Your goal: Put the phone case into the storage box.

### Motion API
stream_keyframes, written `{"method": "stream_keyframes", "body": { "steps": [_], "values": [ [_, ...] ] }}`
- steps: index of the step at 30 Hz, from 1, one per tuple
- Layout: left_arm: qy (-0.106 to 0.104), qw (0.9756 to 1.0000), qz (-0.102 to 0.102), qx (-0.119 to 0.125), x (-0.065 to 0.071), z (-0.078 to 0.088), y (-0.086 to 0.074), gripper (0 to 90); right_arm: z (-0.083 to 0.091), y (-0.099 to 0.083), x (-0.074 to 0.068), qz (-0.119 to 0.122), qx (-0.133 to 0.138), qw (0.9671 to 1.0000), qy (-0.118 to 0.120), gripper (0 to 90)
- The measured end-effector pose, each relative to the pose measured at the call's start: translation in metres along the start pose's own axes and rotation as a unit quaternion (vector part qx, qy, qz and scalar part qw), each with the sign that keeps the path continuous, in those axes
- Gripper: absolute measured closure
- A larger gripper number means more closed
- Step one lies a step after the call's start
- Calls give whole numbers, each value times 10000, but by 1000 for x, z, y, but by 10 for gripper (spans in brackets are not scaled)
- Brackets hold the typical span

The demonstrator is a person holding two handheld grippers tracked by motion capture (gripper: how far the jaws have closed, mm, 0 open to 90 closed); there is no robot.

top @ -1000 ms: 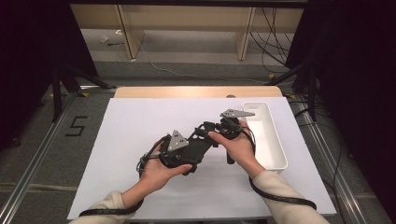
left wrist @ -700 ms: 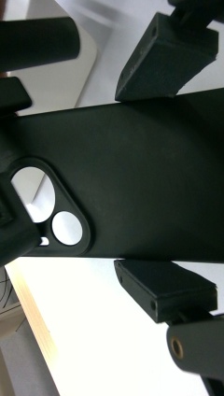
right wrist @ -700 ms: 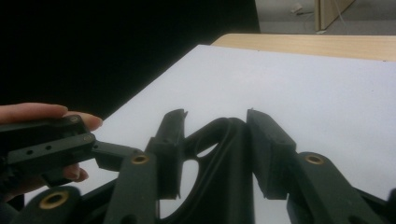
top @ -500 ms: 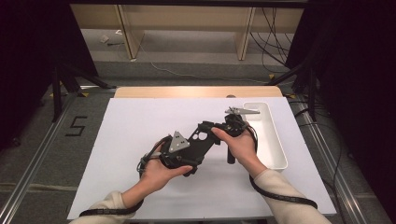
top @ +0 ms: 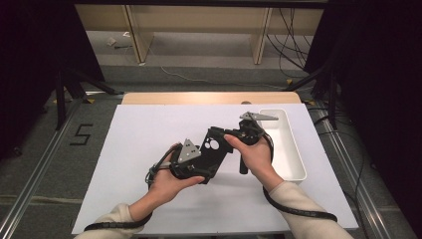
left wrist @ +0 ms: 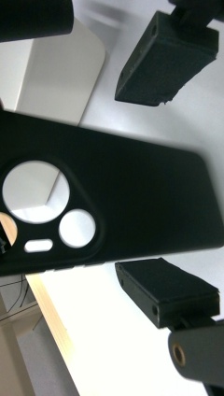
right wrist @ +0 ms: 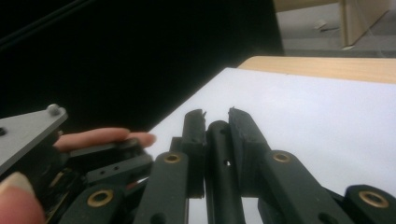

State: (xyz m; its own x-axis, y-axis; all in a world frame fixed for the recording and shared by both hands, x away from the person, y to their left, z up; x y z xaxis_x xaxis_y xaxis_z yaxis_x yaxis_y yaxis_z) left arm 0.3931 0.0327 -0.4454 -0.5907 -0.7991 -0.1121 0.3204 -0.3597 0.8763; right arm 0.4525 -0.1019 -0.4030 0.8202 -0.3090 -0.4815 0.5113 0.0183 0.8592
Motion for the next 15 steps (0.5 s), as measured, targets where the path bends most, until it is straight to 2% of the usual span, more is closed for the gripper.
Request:
{"method": "stream_keyframes", "body": {
  "steps": [2, 3, 7, 12, 15],
  "values": [
    [-6, 10000, 46, 43, -3, 1, 0, 148, 0, 1, -2, 39, -33, 10000, 1, 781],
    [-17, 10000, 63, 47, -4, 1, 0, 148, 1, 1, -3, 134, -53, 9999, -20, 781],
    [-182, 9997, 145, 63, -7, 3, -1, 159, 3, 6, -8, 326, -109, 9994, 43, 781],
    [-365, 9992, 25, 150, -8, 2, -3, 186, 6, 9, -12, 610, -273, 9976, 162, 781],
    [-461, 9988, -3, 162, -8, 2, -5, 198, 7, 9, -12, 835, -427, 9953, 259, 780]
  ]
}}
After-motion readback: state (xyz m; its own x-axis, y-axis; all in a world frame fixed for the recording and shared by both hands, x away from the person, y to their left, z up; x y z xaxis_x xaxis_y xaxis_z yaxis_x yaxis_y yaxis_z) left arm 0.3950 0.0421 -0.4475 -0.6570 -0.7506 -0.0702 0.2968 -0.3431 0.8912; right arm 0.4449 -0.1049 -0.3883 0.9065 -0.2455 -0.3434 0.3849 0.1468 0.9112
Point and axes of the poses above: each handheld gripper's, and its own axes: z roughly backward along the jaws, y roughly out of its top, x roughly to its right, the point moved 5 cm from there along -z, roughly forward along the jaws, and after that the axes turned 13 degrees about y, right-handed, at the moved point
